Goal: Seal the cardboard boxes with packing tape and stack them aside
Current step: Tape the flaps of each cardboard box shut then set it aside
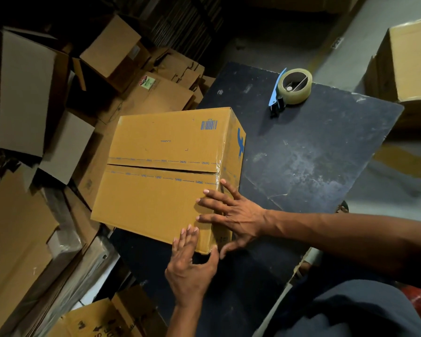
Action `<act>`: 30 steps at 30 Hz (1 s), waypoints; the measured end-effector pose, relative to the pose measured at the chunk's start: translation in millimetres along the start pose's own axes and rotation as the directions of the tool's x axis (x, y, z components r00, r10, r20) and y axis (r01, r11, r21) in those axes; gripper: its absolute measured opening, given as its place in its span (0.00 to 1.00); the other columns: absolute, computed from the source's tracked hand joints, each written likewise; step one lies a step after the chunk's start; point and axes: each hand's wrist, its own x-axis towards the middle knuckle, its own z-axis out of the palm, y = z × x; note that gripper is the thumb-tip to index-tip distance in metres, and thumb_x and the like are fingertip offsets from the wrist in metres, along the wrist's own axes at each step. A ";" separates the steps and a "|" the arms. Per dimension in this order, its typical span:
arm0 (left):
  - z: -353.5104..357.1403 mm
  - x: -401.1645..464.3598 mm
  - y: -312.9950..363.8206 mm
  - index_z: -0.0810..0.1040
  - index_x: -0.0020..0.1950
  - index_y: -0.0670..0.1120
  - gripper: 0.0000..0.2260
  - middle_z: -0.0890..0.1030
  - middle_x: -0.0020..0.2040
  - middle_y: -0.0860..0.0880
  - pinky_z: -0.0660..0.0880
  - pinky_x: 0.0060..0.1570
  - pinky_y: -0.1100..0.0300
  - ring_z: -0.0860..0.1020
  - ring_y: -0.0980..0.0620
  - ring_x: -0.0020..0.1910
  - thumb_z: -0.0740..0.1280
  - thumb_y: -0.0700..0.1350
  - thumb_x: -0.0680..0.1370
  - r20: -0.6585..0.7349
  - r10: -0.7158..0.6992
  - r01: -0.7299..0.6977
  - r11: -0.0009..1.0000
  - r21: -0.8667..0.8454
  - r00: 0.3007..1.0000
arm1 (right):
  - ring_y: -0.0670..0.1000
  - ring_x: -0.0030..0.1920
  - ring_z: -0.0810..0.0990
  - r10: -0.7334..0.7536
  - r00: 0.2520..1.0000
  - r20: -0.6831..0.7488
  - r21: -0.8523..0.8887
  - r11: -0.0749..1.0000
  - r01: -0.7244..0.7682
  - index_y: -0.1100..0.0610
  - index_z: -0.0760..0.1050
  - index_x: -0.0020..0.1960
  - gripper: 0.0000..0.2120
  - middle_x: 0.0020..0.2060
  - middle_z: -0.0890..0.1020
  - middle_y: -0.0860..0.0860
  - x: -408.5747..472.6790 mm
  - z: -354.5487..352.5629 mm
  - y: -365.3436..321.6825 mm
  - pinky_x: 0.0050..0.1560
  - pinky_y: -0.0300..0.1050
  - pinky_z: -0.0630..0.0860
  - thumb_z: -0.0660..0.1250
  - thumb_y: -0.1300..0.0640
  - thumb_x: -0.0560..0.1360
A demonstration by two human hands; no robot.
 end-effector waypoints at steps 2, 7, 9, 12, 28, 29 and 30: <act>-0.4 2.9 2.7 0.86 0.60 0.44 0.27 0.83 0.62 0.45 0.79 0.63 0.44 0.82 0.45 0.63 0.86 0.50 0.63 -0.003 -0.034 0.034 0.999 -0.022 0.999 | 0.62 0.83 0.46 0.017 0.998 -0.055 0.034 0.999 -0.015 0.51 0.62 0.82 0.49 0.82 0.57 0.60 0.7 4.9 -0.9 0.77 0.75 0.40 0.64 0.23 0.71; -15.5 14.0 -0.1 0.83 0.62 0.50 0.23 0.85 0.60 0.48 0.79 0.63 0.53 0.83 0.50 0.61 0.72 0.65 0.76 -0.024 -0.020 0.015 0.985 -0.174 1.000 | 0.61 0.83 0.52 0.037 0.990 -0.139 0.017 0.999 -0.035 0.49 0.61 0.80 0.45 0.81 0.61 0.59 3.9 12.0 -1.8 0.77 0.74 0.45 0.66 0.25 0.72; -23.6 16.5 -20.0 0.81 0.66 0.51 0.28 0.83 0.63 0.49 0.78 0.65 0.55 0.81 0.52 0.64 0.69 0.70 0.75 0.035 0.096 -0.087 0.975 -0.203 0.995 | 0.61 0.83 0.52 0.044 0.990 -0.137 0.022 0.999 -0.042 0.49 0.62 0.80 0.45 0.81 0.62 0.59 3.3 7.8 -3.9 0.77 0.75 0.48 0.66 0.25 0.72; -22.4 10.1 -46.6 0.78 0.72 0.48 0.39 0.79 0.70 0.48 0.76 0.68 0.50 0.77 0.51 0.71 0.73 0.71 0.69 0.129 0.278 -0.262 0.957 -0.126 0.952 | 0.61 0.83 0.51 0.047 0.994 -0.103 0.031 0.999 -0.044 0.49 0.64 0.81 0.47 0.81 0.60 0.58 0.9 -1.0 -6.5 0.77 0.75 0.47 0.63 0.22 0.72; -8.3 11.2 -51.9 0.81 0.69 0.45 0.30 0.80 0.69 0.48 0.79 0.65 0.49 0.79 0.51 0.68 0.74 0.63 0.75 -0.046 0.376 -0.376 0.927 0.012 0.926 | 0.60 0.82 0.56 0.100 0.995 -0.029 -0.099 0.990 -0.103 0.45 0.61 0.80 0.48 0.81 0.62 0.56 -0.2 -8.7 -13.2 0.74 0.76 0.54 0.60 0.19 0.69; -7.5 10.1 -49.1 0.82 0.68 0.45 0.29 0.80 0.68 0.47 0.79 0.65 0.49 0.79 0.50 0.68 0.72 0.64 0.76 -0.060 0.379 -0.377 0.926 0.029 0.924 | 0.60 0.82 0.57 0.119 0.992 -0.042 -0.091 0.988 -0.122 0.45 0.61 0.80 0.47 0.81 0.62 0.56 1.1 -9.1 -16.9 0.73 0.77 0.55 0.61 0.19 0.69; -5.9 7.4 -46.9 0.82 0.68 0.45 0.29 0.80 0.68 0.47 0.78 0.66 0.49 0.79 0.49 0.68 0.71 0.64 0.76 -0.075 0.380 -0.378 0.925 0.037 0.922 | 0.60 0.82 0.57 0.132 0.990 -0.054 -0.090 0.986 -0.137 0.44 0.62 0.80 0.46 0.81 0.63 0.55 1.7 -8.9 -20.1 0.72 0.76 0.57 0.63 0.21 0.70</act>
